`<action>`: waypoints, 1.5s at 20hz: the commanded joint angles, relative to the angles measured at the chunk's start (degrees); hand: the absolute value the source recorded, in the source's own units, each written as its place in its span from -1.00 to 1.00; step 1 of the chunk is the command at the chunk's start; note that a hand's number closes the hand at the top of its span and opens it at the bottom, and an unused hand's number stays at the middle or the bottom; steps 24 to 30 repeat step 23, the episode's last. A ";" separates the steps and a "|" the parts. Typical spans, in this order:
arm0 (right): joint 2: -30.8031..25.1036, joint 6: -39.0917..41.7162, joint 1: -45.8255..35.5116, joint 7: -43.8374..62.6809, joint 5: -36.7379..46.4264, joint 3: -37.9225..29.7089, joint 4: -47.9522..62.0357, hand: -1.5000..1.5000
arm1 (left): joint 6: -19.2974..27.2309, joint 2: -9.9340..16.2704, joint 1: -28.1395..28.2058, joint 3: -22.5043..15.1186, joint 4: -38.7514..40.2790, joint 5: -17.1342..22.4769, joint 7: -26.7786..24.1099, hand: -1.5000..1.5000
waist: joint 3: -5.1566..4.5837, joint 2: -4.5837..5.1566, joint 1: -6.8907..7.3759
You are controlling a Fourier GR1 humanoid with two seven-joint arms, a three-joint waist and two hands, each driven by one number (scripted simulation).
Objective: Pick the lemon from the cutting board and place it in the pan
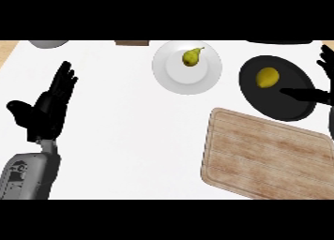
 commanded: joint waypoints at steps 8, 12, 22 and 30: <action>-6.34 27.01 12.18 -8.28 -9.18 -2.41 -5.24 -1.00 | 0.19 0.15 3.15 0.59 -2.11 0.09 1.94 0.00 | -0.33 -1.62 -3.55; -7.86 33.16 18.92 -9.12 -11.29 -2.10 -11.95 -1.00 | -0.27 1.80 4.04 2.77 -1.37 0.68 0.66 0.00 | -0.48 -2.01 -4.79; -0.86 37.91 37.23 6.66 -20.66 -2.10 -45.55 -1.00 | -0.91 1.44 4.71 2.88 -0.85 0.57 -1.45 0.00 | -0.47 -1.66 -4.22; -0.27 38.46 40.66 6.70 -21.87 -2.93 -49.21 -1.00 | -1.62 1.57 4.27 3.33 1.02 1.15 -1.93 0.00 | -0.43 -1.50 -4.12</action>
